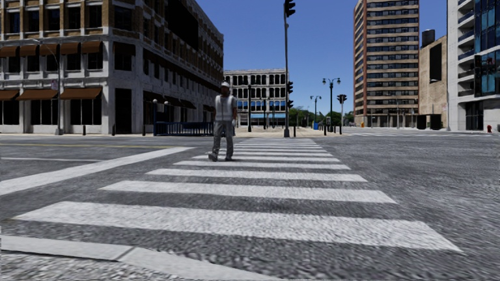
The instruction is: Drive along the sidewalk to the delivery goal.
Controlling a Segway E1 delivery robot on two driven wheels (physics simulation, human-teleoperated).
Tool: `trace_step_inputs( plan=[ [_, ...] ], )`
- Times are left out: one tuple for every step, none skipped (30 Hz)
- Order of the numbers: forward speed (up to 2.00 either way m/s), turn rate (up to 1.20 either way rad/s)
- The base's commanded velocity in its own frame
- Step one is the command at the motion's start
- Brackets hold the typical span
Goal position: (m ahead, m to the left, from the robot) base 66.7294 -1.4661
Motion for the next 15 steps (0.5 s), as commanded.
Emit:
trace_step_inputs(
  plan=[
    [1.53, 0.00],
    [1.53, 0.00],
    [1.53, 0.00],
    [1.53, 0.00],
    [1.53, 0.00],
    [1.53, 0.00],
    [1.53, 0.00],
    [1.53, 0.00],
    [1.53, 0.00],
    [1.53, 0.00],
    [1.53, 0.00],
    [1.54, 0.00],
    [1.54, 0.00],
    [1.54, 0.00],
    [1.54, 0.00]
  ],
)
